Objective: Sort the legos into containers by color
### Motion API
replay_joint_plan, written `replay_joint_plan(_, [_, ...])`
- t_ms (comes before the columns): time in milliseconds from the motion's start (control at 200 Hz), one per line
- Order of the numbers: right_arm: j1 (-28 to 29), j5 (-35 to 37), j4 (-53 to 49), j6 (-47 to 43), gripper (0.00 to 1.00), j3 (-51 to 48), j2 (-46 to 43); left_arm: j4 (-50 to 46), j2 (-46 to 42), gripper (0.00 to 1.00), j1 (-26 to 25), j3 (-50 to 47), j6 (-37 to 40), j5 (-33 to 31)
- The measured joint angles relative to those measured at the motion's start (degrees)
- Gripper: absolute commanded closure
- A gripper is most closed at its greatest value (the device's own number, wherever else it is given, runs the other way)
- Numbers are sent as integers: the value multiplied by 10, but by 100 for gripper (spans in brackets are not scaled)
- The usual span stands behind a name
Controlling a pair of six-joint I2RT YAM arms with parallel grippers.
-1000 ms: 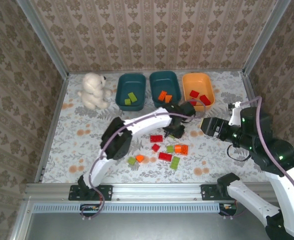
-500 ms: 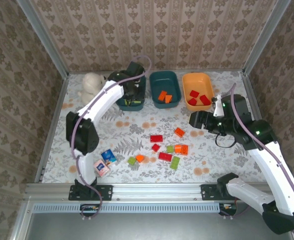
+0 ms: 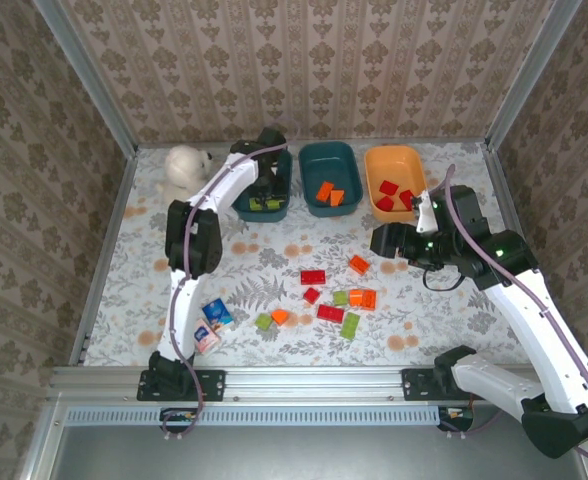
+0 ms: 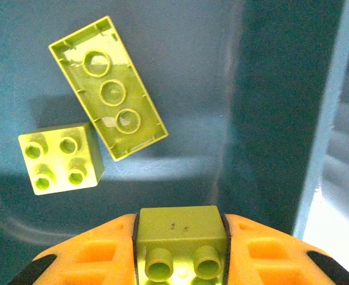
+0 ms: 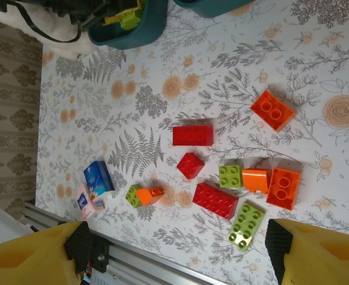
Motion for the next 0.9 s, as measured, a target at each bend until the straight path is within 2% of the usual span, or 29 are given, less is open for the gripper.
replay_joint_plan(90, [0, 0, 2, 0, 20, -4, 0, -4, 0, 74, 0, 4, 0, 2])
replay_joint_plan(235, [0, 0, 3, 0, 20, -5, 4, -9, 3, 61, 0, 3, 0, 8])
replay_joint_plan(520, [1, 3, 1, -15, 21, 0, 45, -13, 9, 43, 0, 2, -3, 26])
replay_joint_plan(660, [5, 9, -10, -33, 22, 16, 61, -24, 9, 38, 7, 7, -2, 31])
replay_joint_plan(790, [25, 31, -23, -52, 22, 38, 81, -30, 1, 32, 16, 24, -4, 31])
replay_joint_plan(900, [65, 62, -30, -69, 20, 66, 108, -32, -35, 25, 20, 24, -8, 28])
